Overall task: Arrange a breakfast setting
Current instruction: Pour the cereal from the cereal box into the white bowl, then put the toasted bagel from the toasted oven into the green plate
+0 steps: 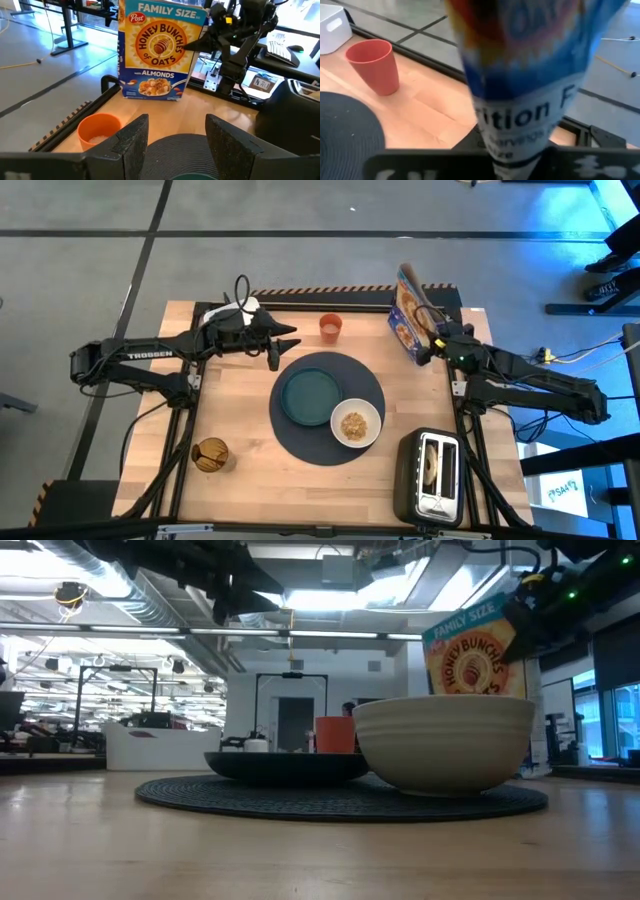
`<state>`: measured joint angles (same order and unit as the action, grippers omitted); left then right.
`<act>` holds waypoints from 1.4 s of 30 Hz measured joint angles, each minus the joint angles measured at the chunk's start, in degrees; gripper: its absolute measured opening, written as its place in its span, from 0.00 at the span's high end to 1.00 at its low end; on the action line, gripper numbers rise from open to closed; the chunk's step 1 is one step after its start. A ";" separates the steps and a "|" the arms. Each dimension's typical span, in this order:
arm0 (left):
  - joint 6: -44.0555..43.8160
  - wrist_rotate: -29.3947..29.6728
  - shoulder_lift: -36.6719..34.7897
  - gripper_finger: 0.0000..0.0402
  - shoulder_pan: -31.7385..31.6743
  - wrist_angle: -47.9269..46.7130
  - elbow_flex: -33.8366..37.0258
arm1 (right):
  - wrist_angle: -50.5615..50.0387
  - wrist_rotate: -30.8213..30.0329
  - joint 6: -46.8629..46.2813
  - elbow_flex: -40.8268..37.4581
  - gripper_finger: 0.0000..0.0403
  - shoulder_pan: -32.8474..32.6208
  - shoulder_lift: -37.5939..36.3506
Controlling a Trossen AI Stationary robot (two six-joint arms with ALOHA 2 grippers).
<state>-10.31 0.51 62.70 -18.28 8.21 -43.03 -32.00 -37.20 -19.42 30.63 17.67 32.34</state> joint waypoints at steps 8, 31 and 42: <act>-0.08 -0.12 0.00 0.52 0.00 -0.01 0.00 | -1.35 -1.25 -1.97 2.89 0.82 0.00 -0.74; -1.64 -0.17 0.00 0.52 -0.02 0.00 0.00 | -0.61 -2.32 1.82 14.51 0.54 0.00 -0.76; -1.64 2.71 2.61 0.52 -0.07 9.47 -0.02 | 8.97 3.52 6.62 23.50 0.54 0.00 -0.57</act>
<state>-11.94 3.21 65.30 -18.35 17.68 -43.05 -23.03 -33.68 -12.80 54.13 17.67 31.76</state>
